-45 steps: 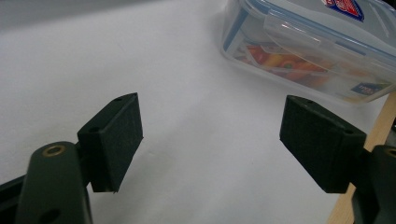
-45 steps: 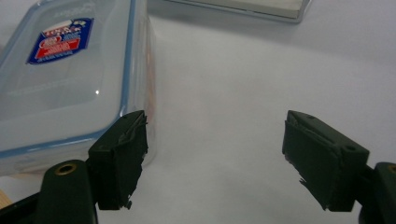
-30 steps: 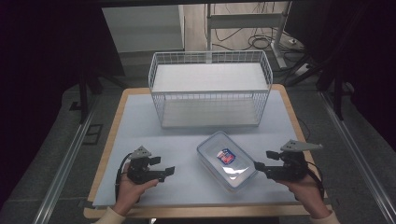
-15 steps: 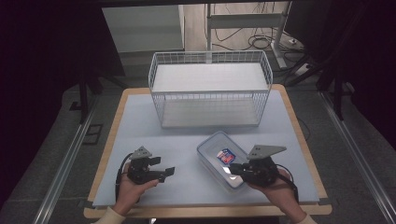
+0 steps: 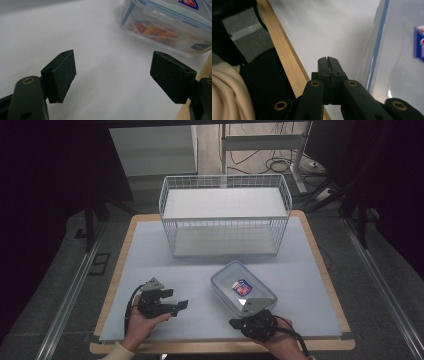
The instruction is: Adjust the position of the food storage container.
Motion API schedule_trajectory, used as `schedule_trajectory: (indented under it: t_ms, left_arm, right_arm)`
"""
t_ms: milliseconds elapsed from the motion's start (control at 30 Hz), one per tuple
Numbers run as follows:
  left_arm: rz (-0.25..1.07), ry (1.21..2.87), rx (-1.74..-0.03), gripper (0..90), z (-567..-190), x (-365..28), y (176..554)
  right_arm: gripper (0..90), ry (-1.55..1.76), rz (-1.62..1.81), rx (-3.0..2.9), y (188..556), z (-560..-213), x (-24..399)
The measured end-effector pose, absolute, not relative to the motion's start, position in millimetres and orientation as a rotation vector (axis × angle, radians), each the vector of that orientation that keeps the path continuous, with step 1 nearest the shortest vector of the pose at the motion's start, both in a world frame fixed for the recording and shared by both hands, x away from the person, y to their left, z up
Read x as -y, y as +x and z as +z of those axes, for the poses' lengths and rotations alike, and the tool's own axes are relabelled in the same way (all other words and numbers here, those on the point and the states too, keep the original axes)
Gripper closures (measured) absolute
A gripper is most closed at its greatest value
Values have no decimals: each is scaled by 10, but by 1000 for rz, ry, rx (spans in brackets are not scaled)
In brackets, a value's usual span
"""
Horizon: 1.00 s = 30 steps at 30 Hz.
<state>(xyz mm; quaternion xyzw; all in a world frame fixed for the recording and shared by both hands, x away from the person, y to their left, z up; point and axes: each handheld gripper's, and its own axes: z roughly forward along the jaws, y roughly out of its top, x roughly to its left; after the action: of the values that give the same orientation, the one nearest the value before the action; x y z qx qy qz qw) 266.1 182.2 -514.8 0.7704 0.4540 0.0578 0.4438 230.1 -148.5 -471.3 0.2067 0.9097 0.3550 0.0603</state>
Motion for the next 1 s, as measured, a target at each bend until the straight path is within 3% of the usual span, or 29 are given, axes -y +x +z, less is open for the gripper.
schedule_trajectory:
  t_ms: [1000]
  left_arm:
    - [133, 1922, -1127, 209, -5167, -1807, 2656]
  right_arm:
    - [896, 707, 969, -2638, 2255, -4838, 1816]
